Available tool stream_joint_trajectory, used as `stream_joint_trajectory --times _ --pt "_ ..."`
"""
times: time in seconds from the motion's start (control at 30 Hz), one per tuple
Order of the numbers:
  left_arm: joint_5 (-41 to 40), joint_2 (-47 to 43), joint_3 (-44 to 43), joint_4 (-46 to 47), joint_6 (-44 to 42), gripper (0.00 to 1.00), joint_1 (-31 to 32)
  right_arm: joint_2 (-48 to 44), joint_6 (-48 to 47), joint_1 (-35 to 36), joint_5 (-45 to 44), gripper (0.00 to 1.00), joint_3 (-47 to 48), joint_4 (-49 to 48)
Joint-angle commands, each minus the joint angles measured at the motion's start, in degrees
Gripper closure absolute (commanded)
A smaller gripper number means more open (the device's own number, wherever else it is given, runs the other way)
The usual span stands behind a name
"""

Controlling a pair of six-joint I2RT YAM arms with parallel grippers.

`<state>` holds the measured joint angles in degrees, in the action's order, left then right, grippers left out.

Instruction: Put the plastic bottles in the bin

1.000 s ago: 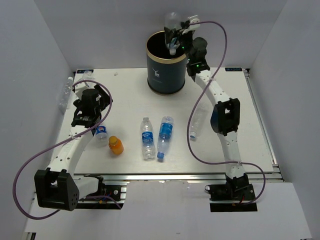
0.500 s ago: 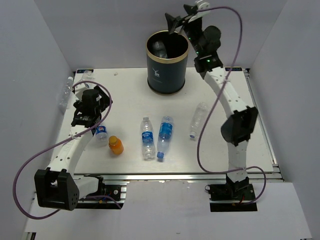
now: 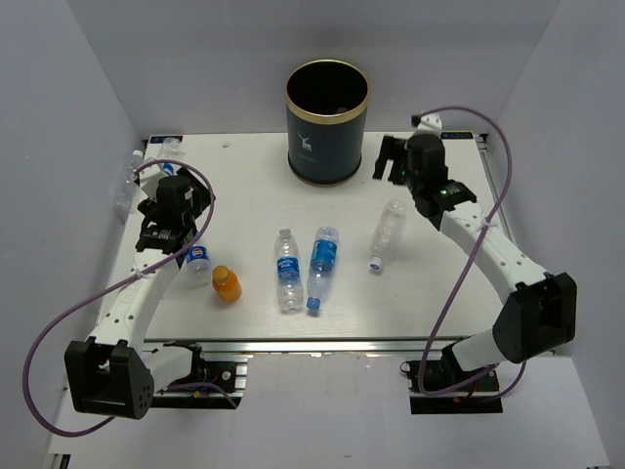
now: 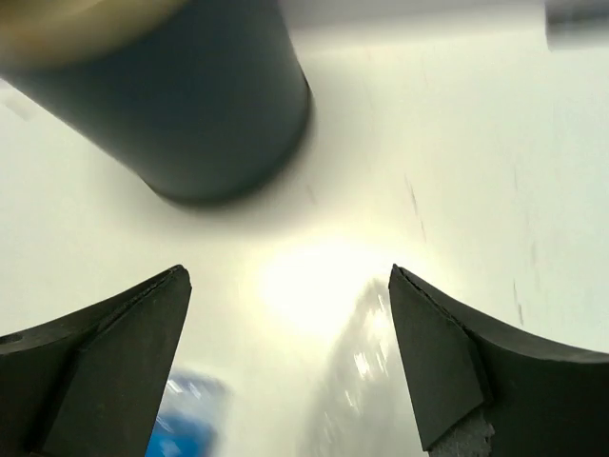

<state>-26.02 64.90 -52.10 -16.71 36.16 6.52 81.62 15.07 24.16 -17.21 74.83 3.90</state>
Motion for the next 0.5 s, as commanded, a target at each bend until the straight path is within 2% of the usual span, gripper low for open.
stream_joint_trajectory --times 0.0,0.13,0.33,0.37,0.47 --pt "-1.6 -0.8 -0.3 0.5 0.4 0.02 -0.4 1.5 8.1 -0.8 -3.8 0.11 -4.4 12.8" --pt "-2.0 0.2 -1.3 -0.6 0.4 0.02 -0.3 7.4 10.8 -1.4 -1.8 0.11 -5.9 18.0" --pt "-3.2 -0.1 -0.3 -0.6 0.5 0.02 -0.3 16.1 13.4 -2.5 -1.9 0.11 -7.1 16.8" --pt "-3.4 0.0 -0.5 -1.1 0.4 0.02 -0.3 17.0 13.8 -2.8 -1.6 0.13 -7.2 16.1" --pt "-4.2 0.0 -0.6 -1.4 0.3 0.02 -0.3 18.9 13.8 -2.8 0.5 0.32 -7.1 14.6"
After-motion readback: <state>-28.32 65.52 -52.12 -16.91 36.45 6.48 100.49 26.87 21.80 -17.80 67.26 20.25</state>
